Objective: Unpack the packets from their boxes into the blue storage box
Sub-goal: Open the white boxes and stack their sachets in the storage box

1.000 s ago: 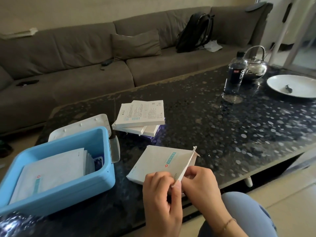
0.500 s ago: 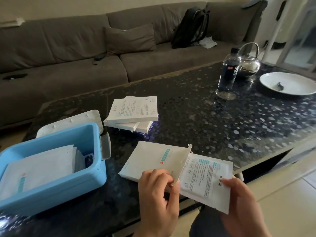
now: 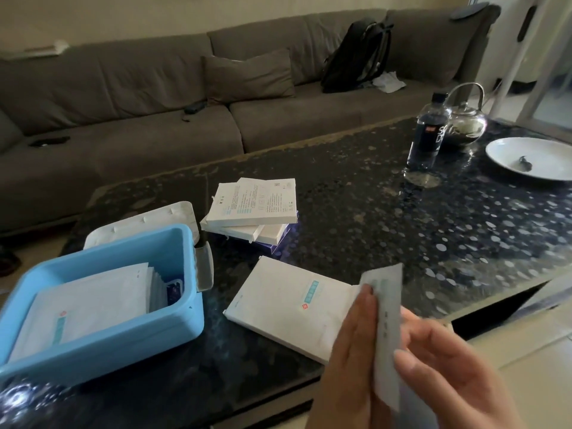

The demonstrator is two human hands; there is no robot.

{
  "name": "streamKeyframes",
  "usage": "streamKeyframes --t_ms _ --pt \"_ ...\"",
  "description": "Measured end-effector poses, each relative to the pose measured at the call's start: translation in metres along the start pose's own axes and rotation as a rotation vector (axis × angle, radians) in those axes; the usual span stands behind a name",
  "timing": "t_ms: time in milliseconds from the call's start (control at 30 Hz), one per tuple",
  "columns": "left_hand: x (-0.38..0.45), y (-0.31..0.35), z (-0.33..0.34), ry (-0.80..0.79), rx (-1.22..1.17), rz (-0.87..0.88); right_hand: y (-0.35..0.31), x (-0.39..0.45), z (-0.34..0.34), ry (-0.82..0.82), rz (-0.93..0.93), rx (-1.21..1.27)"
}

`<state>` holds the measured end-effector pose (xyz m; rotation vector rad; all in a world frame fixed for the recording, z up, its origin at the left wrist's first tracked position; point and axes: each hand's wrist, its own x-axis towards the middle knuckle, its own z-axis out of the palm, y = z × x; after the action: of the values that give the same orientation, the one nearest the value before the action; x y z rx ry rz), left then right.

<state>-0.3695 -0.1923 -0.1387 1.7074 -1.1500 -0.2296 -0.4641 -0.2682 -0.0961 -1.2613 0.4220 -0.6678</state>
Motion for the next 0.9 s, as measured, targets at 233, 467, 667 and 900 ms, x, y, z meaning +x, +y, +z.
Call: streamKeyframes --t_ms 233,467,667,900 --pt "0.024 0.014 -0.06 0.407 -1.444 -0.571 0.014 0.026 0.009 0.266 -0.13 -0.202" --pt "0.023 0.011 -0.085 0.301 -1.607 -0.593 0.011 0.048 0.03 -0.029 0.371 0.068" --pt "0.014 -0.016 -0.113 0.393 -1.209 -0.69 0.009 0.053 0.045 0.031 0.398 0.024" --pt "-0.001 -0.024 -0.19 0.196 -0.57 -0.549 0.002 0.067 0.075 -0.042 0.401 -0.001"
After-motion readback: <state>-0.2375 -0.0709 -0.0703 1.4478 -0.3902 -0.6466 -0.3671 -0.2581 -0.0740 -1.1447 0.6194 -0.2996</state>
